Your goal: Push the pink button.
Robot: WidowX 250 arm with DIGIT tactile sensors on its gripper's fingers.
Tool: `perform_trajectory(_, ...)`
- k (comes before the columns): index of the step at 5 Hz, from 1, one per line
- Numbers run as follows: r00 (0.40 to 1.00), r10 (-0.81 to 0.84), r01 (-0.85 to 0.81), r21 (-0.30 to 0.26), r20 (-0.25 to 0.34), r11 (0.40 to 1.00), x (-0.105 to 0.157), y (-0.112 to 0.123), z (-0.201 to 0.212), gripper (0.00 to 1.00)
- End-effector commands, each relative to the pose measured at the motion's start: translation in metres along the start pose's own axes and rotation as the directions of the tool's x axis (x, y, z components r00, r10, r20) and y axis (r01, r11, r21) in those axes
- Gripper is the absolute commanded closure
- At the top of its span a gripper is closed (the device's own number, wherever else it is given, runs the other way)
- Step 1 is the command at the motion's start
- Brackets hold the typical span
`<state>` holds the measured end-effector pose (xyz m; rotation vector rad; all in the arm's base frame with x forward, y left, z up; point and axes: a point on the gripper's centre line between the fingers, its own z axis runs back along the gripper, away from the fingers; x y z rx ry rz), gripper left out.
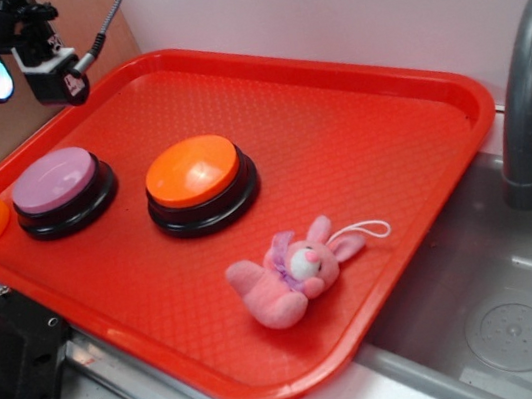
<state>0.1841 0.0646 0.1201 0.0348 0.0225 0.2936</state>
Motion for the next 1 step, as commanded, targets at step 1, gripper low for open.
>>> perform_trajectory(1, 0.992, 0.013, -0.012, -0.004, 0.127, 1.000, 0.0024, 0.0026, 0.0335, 0.00)
